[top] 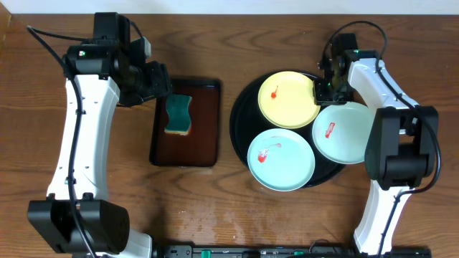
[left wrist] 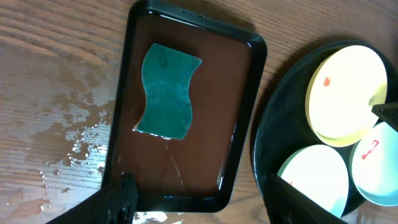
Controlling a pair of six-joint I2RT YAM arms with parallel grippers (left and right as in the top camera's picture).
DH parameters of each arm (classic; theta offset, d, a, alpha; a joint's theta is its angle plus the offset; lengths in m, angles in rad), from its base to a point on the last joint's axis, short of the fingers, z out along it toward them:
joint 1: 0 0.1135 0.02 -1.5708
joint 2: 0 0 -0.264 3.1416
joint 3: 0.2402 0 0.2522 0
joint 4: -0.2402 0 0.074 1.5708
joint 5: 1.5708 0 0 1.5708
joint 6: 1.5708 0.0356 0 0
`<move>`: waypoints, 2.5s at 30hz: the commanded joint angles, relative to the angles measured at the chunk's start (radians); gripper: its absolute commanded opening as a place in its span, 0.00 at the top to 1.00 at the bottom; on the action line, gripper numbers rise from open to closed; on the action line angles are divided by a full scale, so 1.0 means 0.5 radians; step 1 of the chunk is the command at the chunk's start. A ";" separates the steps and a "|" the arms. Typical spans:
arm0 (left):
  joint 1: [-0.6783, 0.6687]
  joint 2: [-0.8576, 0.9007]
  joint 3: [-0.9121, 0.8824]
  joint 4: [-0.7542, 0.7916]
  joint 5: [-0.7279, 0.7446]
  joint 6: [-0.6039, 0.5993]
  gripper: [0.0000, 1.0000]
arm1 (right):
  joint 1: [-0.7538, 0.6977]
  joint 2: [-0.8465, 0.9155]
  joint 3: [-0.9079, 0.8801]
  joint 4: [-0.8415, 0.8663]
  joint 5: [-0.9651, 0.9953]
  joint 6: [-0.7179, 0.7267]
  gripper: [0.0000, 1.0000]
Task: Clean dirty plates on tray and stack at the side
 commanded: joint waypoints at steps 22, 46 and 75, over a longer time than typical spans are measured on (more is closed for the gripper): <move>-0.060 0.014 -0.003 0.011 -0.185 -0.005 0.36 | 0.037 0.039 -0.030 0.105 0.077 0.102 0.98; -0.126 0.481 -0.004 0.085 -0.342 -0.004 0.42 | 0.037 0.039 -0.030 0.126 0.077 0.101 0.92; -0.182 0.912 -0.063 0.192 -0.341 -0.005 0.32 | 0.037 0.039 -0.030 0.127 0.077 0.101 0.92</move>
